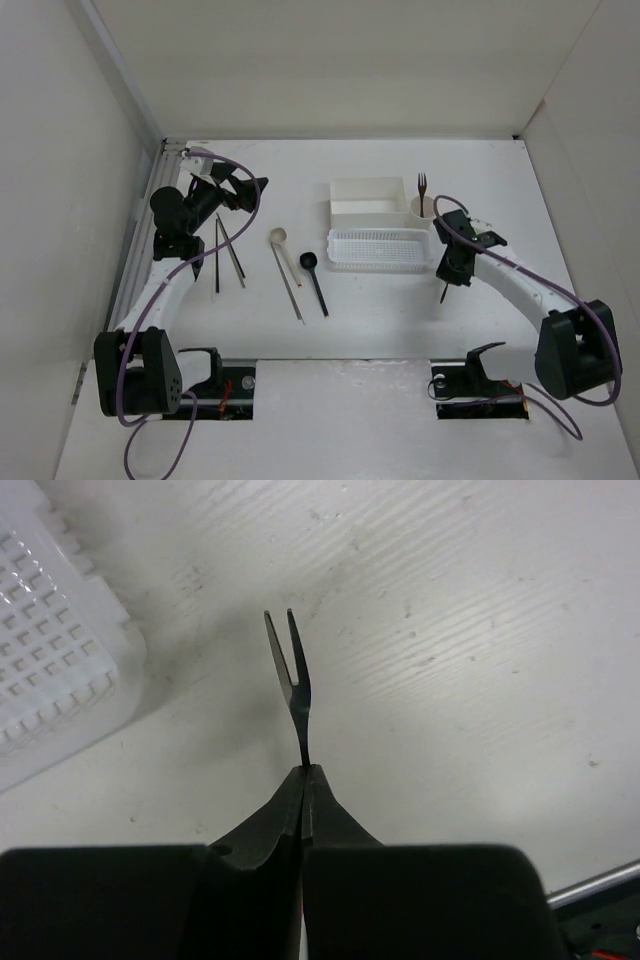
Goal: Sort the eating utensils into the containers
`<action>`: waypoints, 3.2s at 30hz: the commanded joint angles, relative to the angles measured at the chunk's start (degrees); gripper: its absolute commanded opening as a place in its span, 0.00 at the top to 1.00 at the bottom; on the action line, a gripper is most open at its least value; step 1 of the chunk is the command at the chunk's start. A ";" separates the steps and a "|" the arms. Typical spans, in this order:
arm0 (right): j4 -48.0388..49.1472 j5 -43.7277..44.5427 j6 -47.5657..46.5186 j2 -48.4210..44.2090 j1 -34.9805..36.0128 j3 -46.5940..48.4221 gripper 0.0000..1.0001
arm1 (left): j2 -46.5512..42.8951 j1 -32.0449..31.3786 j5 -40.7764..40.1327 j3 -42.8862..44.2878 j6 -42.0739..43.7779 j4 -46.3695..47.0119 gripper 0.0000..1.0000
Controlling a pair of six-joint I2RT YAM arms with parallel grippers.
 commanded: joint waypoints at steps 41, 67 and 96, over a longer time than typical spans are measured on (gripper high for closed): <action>43.35 2.61 -31.18 17.91 -3.17 21.63 1.00 | 0.89 1.31 -1.40 3.63 2.32 -0.72 0.00; 42.30 5.43 -32.40 20.20 0.96 19.78 1.00 | 0.89 1.31 -1.93 3.63 3.90 -1.25 0.00; 40.71 3.06 -38.20 21.43 0.96 18.55 1.00 | 1.42 1.31 -2.98 4.16 3.90 -1.25 0.00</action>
